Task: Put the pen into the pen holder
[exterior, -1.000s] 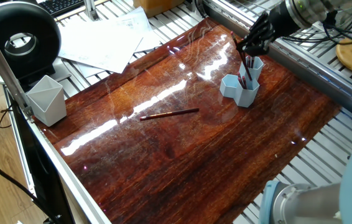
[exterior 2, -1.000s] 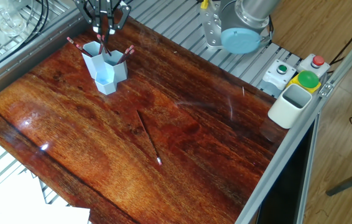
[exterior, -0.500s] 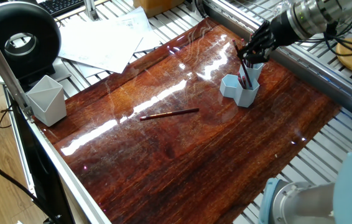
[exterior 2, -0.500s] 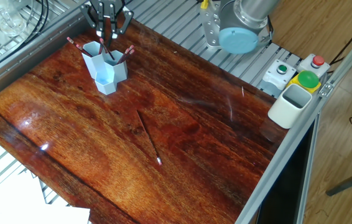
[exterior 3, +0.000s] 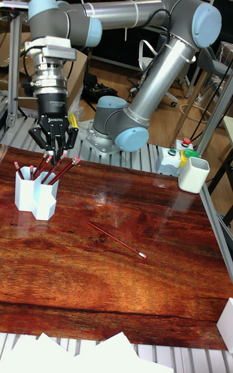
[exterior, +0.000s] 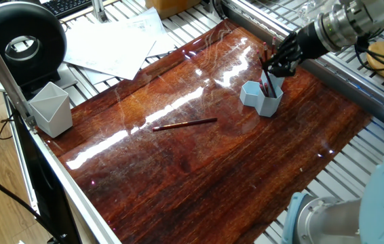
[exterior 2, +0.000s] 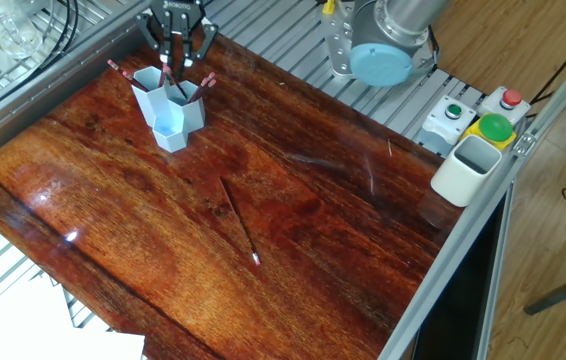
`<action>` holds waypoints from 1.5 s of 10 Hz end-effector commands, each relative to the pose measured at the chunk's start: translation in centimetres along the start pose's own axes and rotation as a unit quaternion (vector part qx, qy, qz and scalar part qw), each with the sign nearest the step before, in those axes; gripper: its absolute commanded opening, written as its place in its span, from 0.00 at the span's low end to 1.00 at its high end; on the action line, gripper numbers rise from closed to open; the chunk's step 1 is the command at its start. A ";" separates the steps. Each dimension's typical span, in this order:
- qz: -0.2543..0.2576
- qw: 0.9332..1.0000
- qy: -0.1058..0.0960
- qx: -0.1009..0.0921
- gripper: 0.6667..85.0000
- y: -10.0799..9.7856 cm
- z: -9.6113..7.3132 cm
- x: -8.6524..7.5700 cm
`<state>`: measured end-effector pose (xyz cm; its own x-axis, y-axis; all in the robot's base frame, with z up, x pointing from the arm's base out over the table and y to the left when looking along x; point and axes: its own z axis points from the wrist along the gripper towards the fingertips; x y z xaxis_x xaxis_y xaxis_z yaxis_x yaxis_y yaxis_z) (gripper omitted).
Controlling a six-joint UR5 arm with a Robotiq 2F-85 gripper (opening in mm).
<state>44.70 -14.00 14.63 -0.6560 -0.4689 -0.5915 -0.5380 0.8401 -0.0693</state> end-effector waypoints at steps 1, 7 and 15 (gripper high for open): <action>-0.002 1.000 0.020 -0.001 0.27 0.1 -0.1 1.4; 0.023 0.994 0.102 0.017 0.34 0.0 -1.9 3.5; 0.023 0.992 0.124 0.013 0.32 -0.7 -3.1 -2.7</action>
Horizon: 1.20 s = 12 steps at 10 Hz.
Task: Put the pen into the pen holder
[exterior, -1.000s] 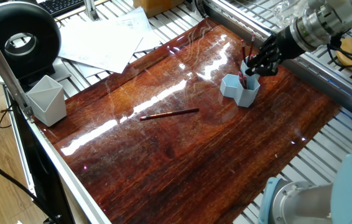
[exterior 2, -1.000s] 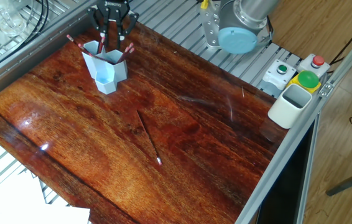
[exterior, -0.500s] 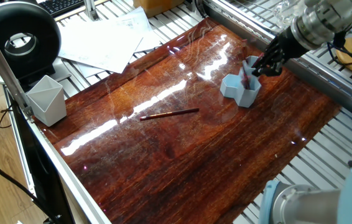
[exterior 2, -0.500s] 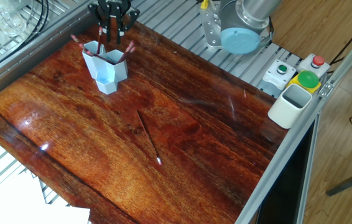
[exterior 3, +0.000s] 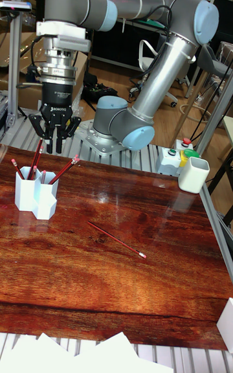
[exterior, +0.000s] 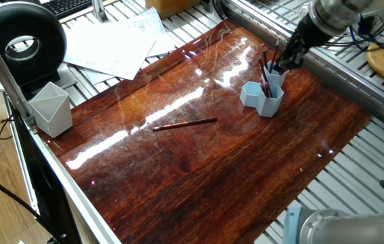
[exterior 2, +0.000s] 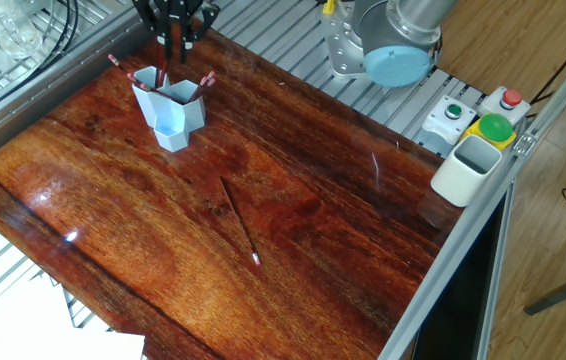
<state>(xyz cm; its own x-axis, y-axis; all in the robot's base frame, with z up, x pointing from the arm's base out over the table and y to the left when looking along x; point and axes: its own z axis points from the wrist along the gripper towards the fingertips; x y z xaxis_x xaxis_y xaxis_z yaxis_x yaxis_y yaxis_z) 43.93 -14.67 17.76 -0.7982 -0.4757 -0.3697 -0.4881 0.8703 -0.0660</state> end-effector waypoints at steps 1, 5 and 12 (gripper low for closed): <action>-0.012 1.000 -0.012 -0.001 0.33 -0.4 -0.1 -1.9; -0.053 0.995 -0.047 0.071 0.20 -4.0 -0.3 -3.7; -0.045 0.999 0.000 -0.003 0.64 -0.2 0.0 -1.0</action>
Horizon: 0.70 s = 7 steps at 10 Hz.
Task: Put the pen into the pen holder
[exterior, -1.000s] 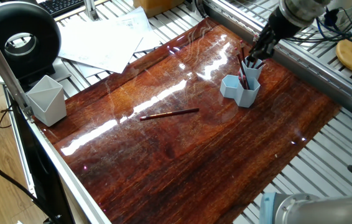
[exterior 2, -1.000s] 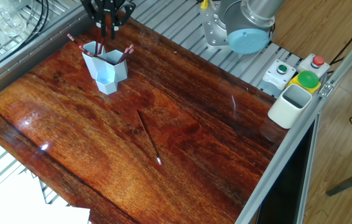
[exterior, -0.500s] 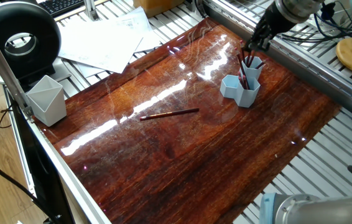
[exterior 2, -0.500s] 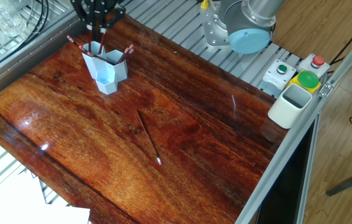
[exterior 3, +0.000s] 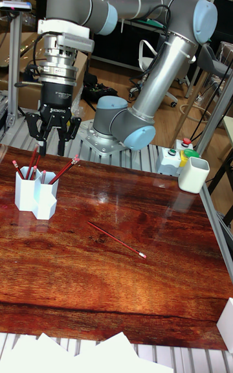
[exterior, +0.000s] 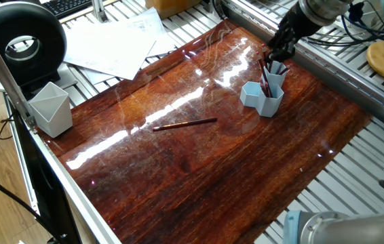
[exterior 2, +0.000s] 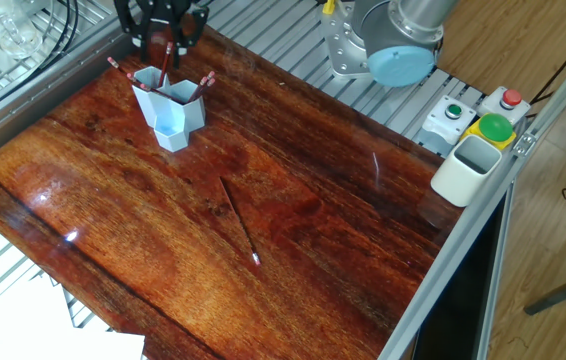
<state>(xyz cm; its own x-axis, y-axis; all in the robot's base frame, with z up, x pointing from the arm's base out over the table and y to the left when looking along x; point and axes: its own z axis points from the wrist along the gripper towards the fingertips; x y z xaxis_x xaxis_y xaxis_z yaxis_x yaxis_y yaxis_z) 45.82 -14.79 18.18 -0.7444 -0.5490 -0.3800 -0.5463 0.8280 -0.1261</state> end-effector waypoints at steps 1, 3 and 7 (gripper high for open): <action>-0.004 1.000 0.015 -0.020 0.66 1.0 -0.3 0.8; -0.009 0.999 0.035 -0.012 0.64 0.7 -0.5 1.8; -0.004 0.988 0.149 0.036 0.55 0.0 -3.6 6.3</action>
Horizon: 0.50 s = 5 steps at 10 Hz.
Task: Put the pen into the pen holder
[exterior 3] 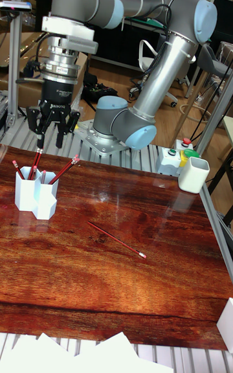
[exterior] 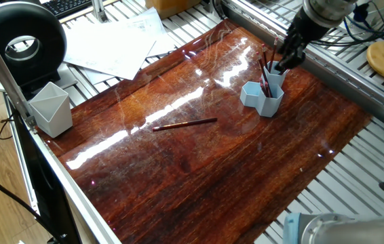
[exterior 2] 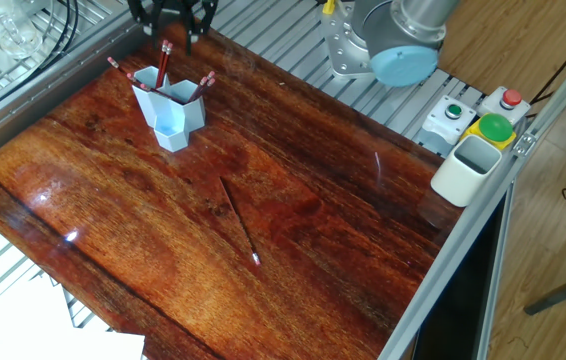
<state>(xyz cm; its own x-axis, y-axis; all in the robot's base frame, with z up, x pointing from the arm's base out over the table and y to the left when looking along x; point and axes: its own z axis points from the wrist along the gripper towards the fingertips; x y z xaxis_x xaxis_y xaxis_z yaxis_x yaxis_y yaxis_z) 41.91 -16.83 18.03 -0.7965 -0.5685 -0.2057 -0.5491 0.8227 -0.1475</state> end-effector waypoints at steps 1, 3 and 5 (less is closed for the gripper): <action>-0.004 0.994 0.100 0.041 0.53 -1.1 -2.6 4.5; -0.023 0.979 0.196 0.055 0.46 -2.4 -4.5 9.5; -0.007 0.959 0.281 0.039 0.36 -1.4 -6.2 13.3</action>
<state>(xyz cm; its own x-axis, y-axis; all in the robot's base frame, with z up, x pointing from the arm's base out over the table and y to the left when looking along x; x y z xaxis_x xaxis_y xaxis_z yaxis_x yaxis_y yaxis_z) 35.12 -22.78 19.55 -0.8284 -0.5423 0.1402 -0.5601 0.7981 -0.2220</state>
